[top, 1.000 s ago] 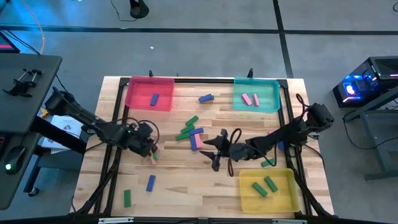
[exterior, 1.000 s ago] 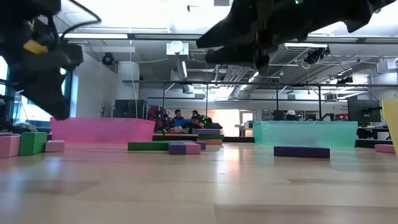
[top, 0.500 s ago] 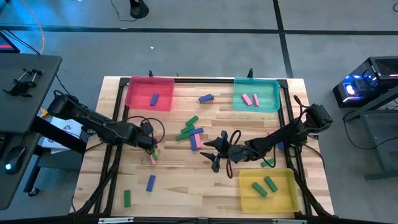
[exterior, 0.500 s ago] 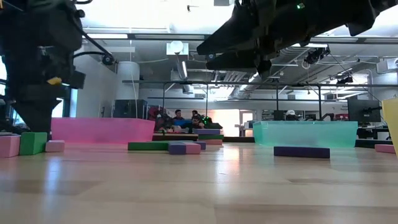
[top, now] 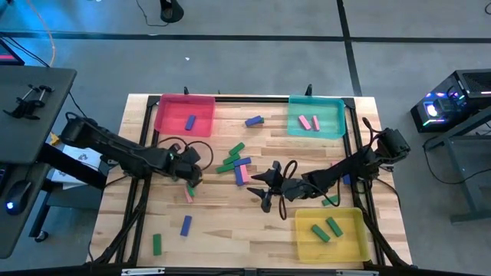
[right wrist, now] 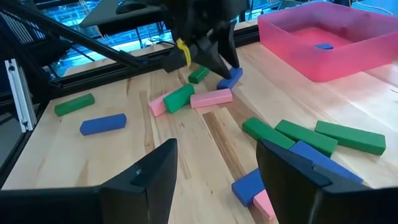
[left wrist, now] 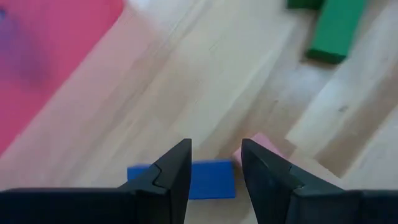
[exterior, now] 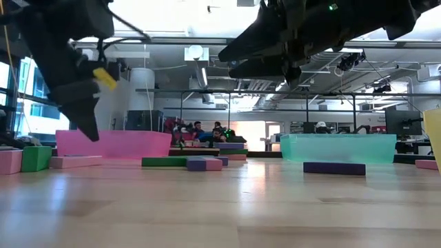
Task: Sort blocks
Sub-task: Put the blue block into the red bin
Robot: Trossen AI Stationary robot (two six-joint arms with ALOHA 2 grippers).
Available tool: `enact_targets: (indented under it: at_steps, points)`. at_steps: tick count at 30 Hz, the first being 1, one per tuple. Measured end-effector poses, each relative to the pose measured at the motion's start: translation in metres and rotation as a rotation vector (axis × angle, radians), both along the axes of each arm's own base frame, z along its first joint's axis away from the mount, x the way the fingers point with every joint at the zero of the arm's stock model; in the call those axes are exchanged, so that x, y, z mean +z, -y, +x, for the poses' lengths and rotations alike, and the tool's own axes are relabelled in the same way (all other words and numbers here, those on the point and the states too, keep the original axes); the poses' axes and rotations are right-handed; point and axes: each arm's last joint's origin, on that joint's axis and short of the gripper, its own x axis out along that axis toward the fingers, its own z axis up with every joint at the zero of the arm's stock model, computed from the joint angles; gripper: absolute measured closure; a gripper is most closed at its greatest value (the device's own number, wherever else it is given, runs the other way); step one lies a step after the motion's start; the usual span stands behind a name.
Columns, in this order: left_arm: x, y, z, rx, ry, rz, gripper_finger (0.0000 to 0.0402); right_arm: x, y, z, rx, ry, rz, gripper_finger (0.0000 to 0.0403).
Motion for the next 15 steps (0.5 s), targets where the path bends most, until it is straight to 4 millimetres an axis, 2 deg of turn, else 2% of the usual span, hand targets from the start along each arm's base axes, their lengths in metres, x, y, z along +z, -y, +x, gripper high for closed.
enact_targets:
  at_steps: [4,9,15]
  points:
    - [0.010,0.001,-0.001,-0.118,-0.033,0.003,0.0276,-0.001,0.000,0.000,-0.005,-0.011,0.009,0.0199]
    - [0.008,-0.001,-0.011,-0.314,-0.223,0.053,0.0275,-0.002,0.000,-0.001,-0.007,-0.013,0.014,0.0199]
    - [0.003,-0.004,-0.007,-0.335,-0.239,-0.010,0.0265,-0.001,0.000,-0.001,-0.007,-0.013,0.014,0.0199]
